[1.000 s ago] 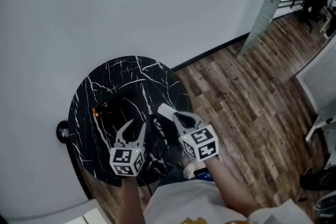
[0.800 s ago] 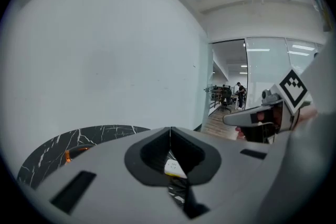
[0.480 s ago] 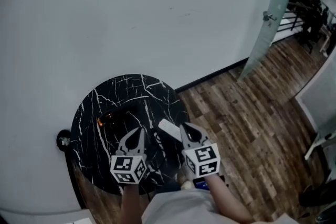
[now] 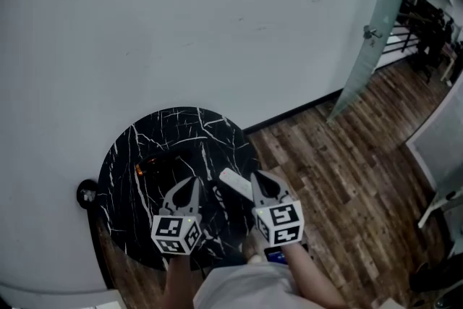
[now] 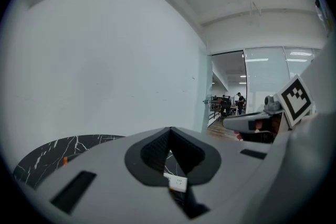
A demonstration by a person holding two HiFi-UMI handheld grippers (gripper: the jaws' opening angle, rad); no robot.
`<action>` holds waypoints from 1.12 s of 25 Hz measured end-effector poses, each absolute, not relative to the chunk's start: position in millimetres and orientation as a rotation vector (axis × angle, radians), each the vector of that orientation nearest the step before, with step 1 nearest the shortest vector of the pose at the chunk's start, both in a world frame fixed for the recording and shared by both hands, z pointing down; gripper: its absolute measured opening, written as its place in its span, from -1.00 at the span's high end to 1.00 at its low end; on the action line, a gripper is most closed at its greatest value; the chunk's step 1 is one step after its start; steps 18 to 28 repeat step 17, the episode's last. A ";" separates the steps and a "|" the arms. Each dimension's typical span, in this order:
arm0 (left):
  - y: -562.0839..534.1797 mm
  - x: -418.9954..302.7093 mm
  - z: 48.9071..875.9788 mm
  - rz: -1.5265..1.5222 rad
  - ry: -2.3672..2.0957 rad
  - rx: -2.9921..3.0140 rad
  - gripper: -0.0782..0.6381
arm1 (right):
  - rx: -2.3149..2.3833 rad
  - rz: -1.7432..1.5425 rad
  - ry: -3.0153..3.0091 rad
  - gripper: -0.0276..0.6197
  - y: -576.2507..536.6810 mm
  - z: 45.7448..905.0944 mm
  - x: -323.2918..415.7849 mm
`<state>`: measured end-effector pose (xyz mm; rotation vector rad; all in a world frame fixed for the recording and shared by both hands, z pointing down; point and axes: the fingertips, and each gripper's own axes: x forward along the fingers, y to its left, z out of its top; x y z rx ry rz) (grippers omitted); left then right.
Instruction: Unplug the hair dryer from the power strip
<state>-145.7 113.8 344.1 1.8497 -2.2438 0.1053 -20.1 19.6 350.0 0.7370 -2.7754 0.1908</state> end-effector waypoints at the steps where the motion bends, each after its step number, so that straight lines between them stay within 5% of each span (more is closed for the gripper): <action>1: 114.6 -146.4 343.0 0.103 -2.247 1.850 0.78 | 0.741 0.194 -2.781 0.92 19.5 349.7 -20.4; 28: 109.9 -153.8 343.8 0.098 -2.237 1.862 0.78 | 0.771 0.210 -2.791 0.92 11.1 353.7 -24.8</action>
